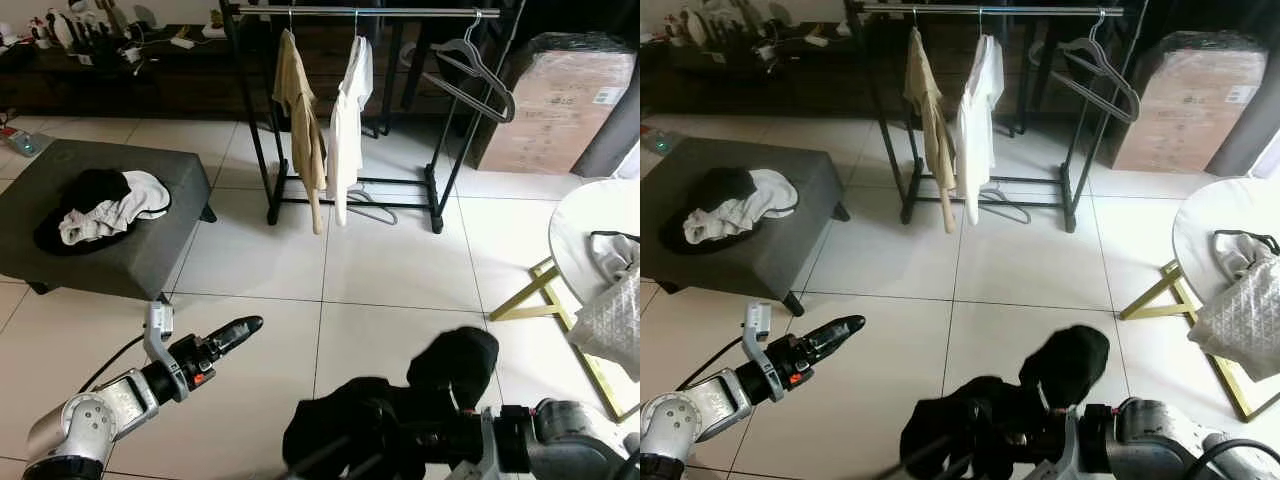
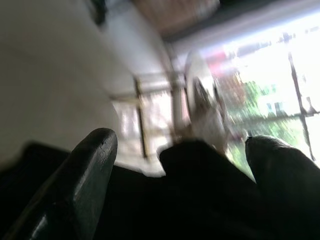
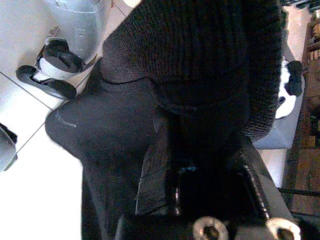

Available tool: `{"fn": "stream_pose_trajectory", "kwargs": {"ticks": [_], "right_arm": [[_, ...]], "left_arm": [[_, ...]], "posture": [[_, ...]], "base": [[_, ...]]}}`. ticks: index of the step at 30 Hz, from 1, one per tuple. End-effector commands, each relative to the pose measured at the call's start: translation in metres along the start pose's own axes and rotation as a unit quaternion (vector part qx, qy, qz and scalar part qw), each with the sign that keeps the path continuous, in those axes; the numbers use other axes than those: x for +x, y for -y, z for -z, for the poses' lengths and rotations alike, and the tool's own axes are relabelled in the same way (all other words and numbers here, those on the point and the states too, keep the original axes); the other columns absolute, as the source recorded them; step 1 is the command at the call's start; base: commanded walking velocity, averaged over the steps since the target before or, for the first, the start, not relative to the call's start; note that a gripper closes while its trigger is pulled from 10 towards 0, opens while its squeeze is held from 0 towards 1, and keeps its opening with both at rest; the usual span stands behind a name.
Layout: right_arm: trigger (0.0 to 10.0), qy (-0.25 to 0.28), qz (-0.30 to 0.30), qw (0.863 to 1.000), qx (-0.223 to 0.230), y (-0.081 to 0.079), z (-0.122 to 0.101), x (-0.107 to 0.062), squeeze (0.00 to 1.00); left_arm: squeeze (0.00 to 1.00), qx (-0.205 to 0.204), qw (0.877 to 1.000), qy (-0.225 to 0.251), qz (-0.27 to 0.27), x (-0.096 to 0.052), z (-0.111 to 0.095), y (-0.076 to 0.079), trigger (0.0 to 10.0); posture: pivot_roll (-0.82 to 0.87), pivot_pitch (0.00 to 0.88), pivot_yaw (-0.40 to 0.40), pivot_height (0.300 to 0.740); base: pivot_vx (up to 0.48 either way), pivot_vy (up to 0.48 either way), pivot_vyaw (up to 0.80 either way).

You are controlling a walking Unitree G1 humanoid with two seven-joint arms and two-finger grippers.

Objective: Hang hanger

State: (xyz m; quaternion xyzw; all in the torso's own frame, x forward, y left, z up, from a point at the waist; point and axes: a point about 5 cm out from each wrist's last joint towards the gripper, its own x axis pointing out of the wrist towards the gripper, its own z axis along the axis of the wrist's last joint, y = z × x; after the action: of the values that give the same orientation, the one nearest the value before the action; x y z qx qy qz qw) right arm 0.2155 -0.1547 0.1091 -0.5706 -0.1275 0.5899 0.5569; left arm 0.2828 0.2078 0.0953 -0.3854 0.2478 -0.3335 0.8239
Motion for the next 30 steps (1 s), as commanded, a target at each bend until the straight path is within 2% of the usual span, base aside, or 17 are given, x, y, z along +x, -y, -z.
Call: {"fn": "stream_pose_trajectory", "kwargs": {"ticks": [1,6,9,13,20,23,28,30], "right_arm": [[10.0,0.029,0.021,0.999,-0.011,0.013,-0.013,0.005,0.00],[10.0,0.030,0.008,1.000,-0.004,0.016,-0.015,0.006,0.00],[10.0,0.031,0.004,0.999,-0.011,0.022,-0.017,0.007,0.00],[10.0,0.033,-0.003,0.999,-0.015,0.029,-0.020,0.005,0.00],[10.0,0.037,-0.006,0.999,-0.018,0.036,-0.025,0.005,0.00],[10.0,0.036,-0.014,0.999,-0.022,0.040,-0.026,0.006,0.00],[10.0,0.036,-0.019,0.999,-0.014,0.040,-0.026,0.007,0.00],[10.0,0.035,-0.024,0.999,-0.010,0.040,-0.027,0.008,0.00]], "left_arm": [[0.00,-0.011,0.997,-0.073,0.014,0.000,0.021,-0.002,10.0],[0.00,-0.002,0.984,-0.172,0.042,0.005,0.044,0.001,10.0],[0.00,-0.009,0.978,-0.206,0.032,0.008,0.056,-0.006,10.0],[0.00,-0.013,0.977,-0.212,0.019,0.013,0.060,-0.014,10.0],[0.00,-0.005,0.972,-0.233,0.026,0.020,0.064,-0.014,10.0],[0.00,0.017,0.971,-0.238,-0.005,0.019,0.066,-0.025,10.0],[0.00,0.020,0.972,-0.233,-0.036,0.022,0.068,-0.032,10.0],[0.00,0.019,0.973,-0.229,-0.031,0.025,0.069,-0.031,10.0]], "posture": [[-0.19,0.260,0.012,0.740],[-0.18,0.264,0.013,0.740],[-0.18,0.266,0.016,0.740],[-0.19,0.268,0.015,0.740],[-0.19,0.272,0.018,0.740],[-0.19,0.270,0.024,0.740],[-0.18,0.268,0.026,0.740],[-0.19,0.267,0.027,0.740]], "base": [[0.000,0.000,0.00],[0.000,0.000,0.00],[0.000,0.000,0.00],[0.000,0.000,0.00],[0.000,0.000,0.00],[0.000,0.000,0.00],[0.000,0.000,0.00],[0.000,0.000,0.00]]}}
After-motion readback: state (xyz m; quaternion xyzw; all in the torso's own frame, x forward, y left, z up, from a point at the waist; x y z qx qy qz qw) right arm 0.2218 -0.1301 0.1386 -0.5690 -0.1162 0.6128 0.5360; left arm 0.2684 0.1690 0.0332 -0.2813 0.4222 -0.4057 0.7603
